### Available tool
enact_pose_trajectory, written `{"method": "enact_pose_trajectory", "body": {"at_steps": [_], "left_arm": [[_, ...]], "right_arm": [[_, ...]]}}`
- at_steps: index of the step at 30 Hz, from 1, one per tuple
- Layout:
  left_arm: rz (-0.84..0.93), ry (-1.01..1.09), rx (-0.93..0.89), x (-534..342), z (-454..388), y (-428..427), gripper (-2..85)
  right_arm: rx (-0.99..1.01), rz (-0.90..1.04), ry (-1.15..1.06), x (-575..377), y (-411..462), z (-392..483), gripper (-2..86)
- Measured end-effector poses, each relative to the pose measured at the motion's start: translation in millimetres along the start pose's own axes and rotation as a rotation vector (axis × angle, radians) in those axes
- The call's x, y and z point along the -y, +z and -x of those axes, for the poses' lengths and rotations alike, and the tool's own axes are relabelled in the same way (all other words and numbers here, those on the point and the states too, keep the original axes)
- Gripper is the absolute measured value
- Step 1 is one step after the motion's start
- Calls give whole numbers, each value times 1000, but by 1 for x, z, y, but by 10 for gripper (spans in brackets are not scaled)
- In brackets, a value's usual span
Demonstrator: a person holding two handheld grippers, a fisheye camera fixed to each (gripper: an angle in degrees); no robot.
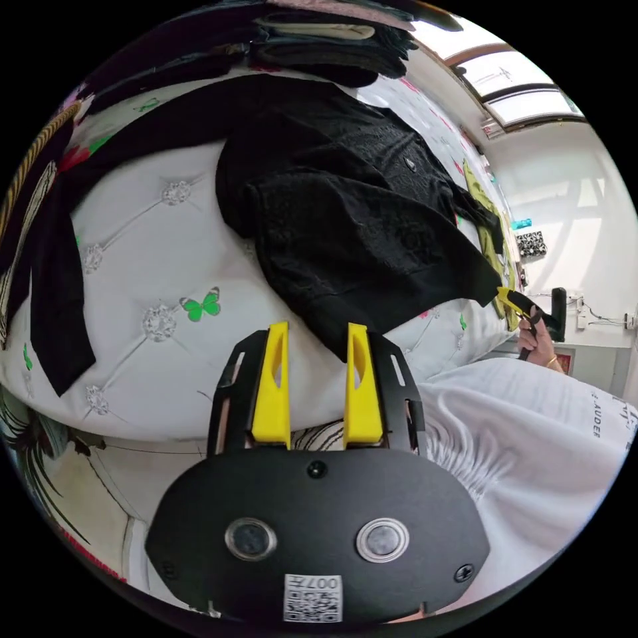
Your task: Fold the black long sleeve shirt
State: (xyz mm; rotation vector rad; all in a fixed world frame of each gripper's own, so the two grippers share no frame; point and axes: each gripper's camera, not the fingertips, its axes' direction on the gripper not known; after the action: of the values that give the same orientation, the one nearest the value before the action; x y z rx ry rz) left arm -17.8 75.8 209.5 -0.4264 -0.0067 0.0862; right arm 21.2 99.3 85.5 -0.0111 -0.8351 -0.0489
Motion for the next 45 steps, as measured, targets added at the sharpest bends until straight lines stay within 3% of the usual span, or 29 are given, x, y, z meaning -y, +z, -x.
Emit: {"method": "enact_pose_trajectory", "body": {"at_steps": [3,6,10,16,20,23,25,28,32,35,39,41,45], "left_arm": [[8,90,124,10,-5,8,42],[14,136,-90,13,14,-4,10],[-164,120,-406,-24,59,-74,-2],[-220,-65,-525,-62,133,-103,-4],[-203,-100,-511,16,162,-92,-6],[-389,-51,-549,90,150,-153,-7],[-516,33,-554,117,126,-211,-6],[-690,240,-515,116,75,-308,-6],[-801,461,-403,52,25,-371,-6],[-767,503,-373,5,17,-353,-5],[-601,406,-354,-32,31,-268,-5],[-398,195,-357,-46,57,-179,-4],[-151,-112,-420,-78,92,-55,-5]], "right_arm": [[6,14,-4,0,-5,1,-2],[130,15,17,-5,-23,-9,-2],[302,14,-2,-31,-69,-14,-2],[495,174,54,-33,-52,-32,-2],[416,189,23,48,-24,-19,-3],[475,-21,-40,131,-60,29,-3],[537,-241,-203,166,-132,97,-3],[512,-452,-480,147,-224,185,-2],[406,-518,-712,78,-275,232,-2],[371,-466,-759,14,-261,220,-2],[247,-284,-580,-59,-160,150,-2],[198,-169,-434,-81,-102,112,-2],[45,59,-253,-127,18,61,-3]]}}
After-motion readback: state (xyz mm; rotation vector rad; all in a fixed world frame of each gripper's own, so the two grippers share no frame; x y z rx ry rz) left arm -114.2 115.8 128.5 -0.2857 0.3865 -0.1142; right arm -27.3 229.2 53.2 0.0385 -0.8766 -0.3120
